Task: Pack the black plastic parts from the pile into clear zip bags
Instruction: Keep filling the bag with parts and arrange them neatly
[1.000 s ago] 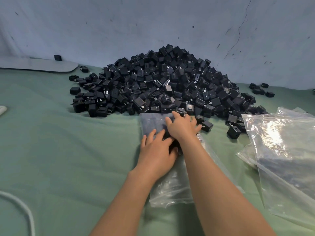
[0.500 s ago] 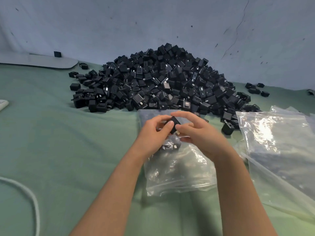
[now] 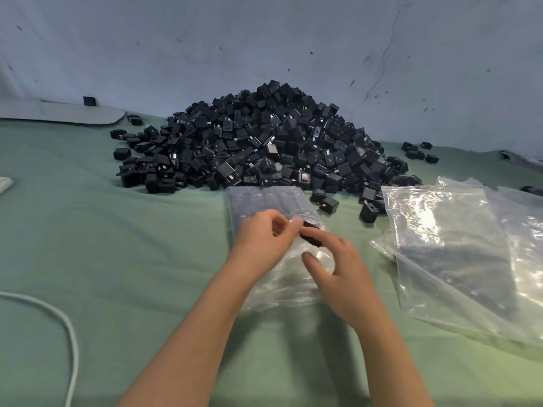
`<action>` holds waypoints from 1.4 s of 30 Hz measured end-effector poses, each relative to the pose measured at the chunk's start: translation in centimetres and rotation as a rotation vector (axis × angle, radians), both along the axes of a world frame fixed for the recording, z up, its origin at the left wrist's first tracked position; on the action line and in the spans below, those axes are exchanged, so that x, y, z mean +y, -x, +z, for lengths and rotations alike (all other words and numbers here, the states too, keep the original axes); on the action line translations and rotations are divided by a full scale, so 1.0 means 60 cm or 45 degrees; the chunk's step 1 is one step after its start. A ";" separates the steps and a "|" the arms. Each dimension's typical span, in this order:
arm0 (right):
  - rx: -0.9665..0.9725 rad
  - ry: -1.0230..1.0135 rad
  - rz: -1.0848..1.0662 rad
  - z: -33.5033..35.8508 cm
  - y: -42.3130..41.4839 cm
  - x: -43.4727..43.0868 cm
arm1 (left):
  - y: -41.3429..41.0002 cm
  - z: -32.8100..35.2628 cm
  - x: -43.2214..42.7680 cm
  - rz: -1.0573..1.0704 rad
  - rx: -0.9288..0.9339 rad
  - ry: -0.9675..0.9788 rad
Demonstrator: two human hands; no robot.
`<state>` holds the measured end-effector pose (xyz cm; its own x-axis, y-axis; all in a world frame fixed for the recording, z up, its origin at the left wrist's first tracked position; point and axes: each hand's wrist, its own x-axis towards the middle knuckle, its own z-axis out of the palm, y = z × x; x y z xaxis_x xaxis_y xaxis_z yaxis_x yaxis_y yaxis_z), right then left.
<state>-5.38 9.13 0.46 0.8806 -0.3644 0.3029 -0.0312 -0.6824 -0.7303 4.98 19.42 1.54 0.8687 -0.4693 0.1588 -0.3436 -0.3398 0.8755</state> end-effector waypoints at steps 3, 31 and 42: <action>-0.175 -0.300 -0.116 0.002 0.018 -0.010 | 0.024 -0.011 0.012 -0.348 -0.308 -0.459; 0.759 0.548 -0.160 -0.058 -0.067 0.013 | 0.028 0.034 0.019 -0.487 -0.445 -0.492; 0.198 0.200 -0.295 -0.050 -0.069 -0.002 | -0.089 -0.074 -0.016 0.262 -0.193 -0.504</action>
<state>-1.22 9.03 -2.55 0.8196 -0.5203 0.2399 -0.3019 -0.7481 -0.5910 10.30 18.44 -2.90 0.9307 -0.3401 0.1345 -0.3482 -0.7117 0.6101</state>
